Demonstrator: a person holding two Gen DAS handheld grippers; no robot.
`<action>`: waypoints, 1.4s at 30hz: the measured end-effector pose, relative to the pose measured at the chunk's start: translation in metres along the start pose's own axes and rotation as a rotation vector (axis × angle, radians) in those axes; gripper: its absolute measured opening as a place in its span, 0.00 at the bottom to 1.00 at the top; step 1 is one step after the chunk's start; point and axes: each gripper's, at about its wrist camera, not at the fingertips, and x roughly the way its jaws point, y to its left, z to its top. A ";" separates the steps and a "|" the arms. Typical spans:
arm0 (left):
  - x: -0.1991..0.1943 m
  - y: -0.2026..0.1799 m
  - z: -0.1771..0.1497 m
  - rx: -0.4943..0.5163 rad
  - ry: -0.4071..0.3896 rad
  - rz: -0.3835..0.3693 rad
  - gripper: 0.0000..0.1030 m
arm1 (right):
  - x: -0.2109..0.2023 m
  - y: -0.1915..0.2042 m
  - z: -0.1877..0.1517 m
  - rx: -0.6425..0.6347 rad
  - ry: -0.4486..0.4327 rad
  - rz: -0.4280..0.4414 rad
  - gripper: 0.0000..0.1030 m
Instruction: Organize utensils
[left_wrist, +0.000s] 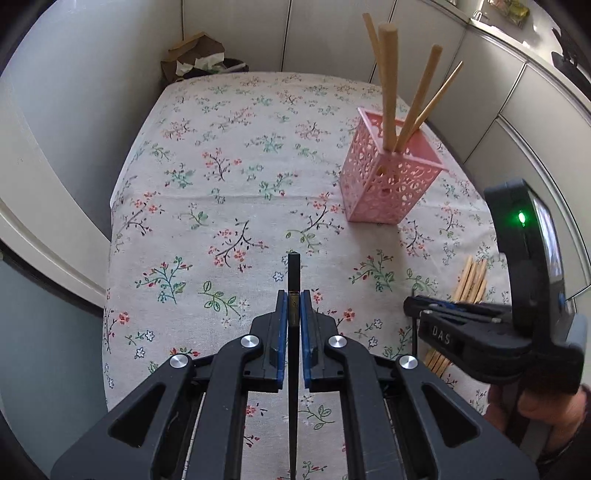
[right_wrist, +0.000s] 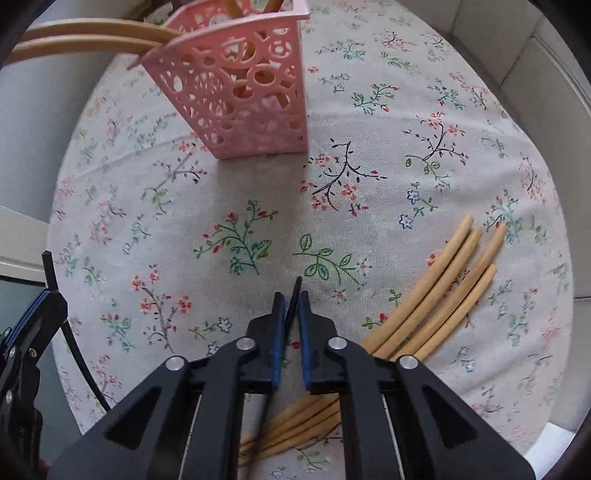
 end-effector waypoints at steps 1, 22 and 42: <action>-0.004 -0.001 0.000 -0.002 -0.012 0.000 0.06 | -0.007 -0.002 -0.005 -0.005 -0.040 0.018 0.04; -0.143 -0.085 -0.036 0.083 -0.334 -0.004 0.06 | -0.221 -0.055 -0.116 -0.091 -0.624 0.155 0.04; -0.183 -0.135 0.063 0.168 -0.450 -0.081 0.06 | -0.290 -0.099 -0.057 0.006 -0.754 0.188 0.04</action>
